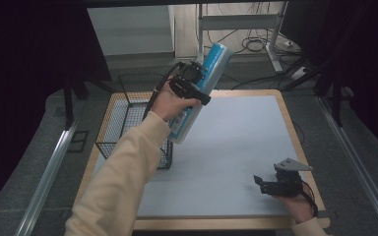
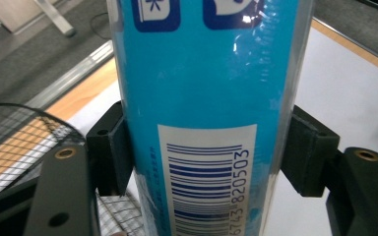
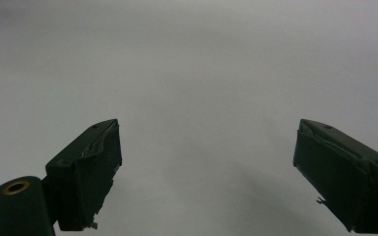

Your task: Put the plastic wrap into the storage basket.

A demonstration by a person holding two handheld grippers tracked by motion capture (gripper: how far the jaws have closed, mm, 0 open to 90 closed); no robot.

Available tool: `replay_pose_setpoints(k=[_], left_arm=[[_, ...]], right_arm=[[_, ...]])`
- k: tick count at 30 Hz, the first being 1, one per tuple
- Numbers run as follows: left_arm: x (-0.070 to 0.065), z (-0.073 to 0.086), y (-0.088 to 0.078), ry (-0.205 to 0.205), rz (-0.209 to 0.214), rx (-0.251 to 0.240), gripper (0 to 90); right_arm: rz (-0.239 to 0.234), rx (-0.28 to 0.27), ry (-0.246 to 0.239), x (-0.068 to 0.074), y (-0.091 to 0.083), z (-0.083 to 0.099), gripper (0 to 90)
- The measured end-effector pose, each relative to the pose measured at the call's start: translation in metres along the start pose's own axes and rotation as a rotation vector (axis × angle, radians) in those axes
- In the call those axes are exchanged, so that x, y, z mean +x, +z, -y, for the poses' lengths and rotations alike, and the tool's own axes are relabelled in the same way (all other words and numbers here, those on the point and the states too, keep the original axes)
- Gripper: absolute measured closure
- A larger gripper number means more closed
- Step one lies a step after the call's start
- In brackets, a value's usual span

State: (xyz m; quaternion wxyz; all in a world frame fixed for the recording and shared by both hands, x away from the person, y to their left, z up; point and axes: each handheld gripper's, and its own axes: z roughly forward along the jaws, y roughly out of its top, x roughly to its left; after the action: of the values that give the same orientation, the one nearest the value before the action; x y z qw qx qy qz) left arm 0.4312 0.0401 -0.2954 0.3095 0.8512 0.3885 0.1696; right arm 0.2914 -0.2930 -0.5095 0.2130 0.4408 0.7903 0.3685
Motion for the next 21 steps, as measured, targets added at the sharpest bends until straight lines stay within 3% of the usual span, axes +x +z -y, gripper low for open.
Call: replay_pose_setpoints(k=[12,21], left_arm=[[0.034,0.005,-0.006,-0.034,-0.063,0.017,32.2],[0.049,0.017,-0.006,-0.056,-0.085,0.026,32.2]], right_arm=[[0.002,0.003,0.001,0.0,0.0,0.0,11.1],[0.002,0.008,-0.003,0.0,0.002,0.001,11.1]])
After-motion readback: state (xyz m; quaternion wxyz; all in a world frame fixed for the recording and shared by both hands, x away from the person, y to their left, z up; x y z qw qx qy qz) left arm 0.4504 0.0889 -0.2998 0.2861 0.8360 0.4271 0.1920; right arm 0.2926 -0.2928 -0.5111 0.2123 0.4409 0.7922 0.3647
